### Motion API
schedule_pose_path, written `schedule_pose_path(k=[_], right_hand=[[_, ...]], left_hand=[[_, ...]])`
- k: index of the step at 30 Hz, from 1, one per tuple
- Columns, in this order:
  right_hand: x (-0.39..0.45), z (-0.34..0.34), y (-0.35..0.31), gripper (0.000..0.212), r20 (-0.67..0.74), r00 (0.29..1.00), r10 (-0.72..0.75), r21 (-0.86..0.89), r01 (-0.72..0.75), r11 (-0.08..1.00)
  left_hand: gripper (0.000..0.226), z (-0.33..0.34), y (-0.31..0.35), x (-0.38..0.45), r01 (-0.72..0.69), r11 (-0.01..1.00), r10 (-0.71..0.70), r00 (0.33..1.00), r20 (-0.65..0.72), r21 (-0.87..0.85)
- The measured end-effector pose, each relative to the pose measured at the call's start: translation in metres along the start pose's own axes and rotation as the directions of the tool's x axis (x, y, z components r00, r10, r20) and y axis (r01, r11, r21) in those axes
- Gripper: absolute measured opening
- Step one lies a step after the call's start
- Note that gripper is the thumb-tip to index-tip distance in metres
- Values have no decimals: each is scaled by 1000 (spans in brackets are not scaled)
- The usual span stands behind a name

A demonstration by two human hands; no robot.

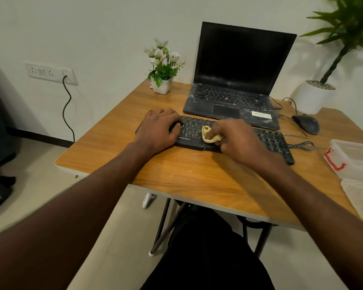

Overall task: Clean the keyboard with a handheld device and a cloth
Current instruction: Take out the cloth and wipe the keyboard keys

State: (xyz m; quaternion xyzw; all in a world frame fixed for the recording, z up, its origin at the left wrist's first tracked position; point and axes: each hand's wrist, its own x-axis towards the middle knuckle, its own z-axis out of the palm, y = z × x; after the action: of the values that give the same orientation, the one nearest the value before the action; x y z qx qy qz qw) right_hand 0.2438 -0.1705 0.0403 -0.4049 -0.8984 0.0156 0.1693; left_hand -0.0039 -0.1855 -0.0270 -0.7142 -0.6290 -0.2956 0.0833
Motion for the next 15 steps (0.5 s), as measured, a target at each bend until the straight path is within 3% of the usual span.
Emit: schedule_pose_path(k=[4, 10, 15], right_hand=[[20, -1, -14, 32, -49, 998, 45, -35, -47, 998], [-19, 17, -28, 28, -45, 998, -35, -26, 34, 999], [-18, -2, 10, 32, -69, 972, 223, 152, -210, 966]], left_hand=[[29, 0, 1, 0, 2, 1000, -2, 1000, 16, 12], [27, 0, -1, 1, 9, 1000, -10, 1000, 20, 17], [28, -3, 1, 0, -9, 1000, 8, 999, 34, 14]])
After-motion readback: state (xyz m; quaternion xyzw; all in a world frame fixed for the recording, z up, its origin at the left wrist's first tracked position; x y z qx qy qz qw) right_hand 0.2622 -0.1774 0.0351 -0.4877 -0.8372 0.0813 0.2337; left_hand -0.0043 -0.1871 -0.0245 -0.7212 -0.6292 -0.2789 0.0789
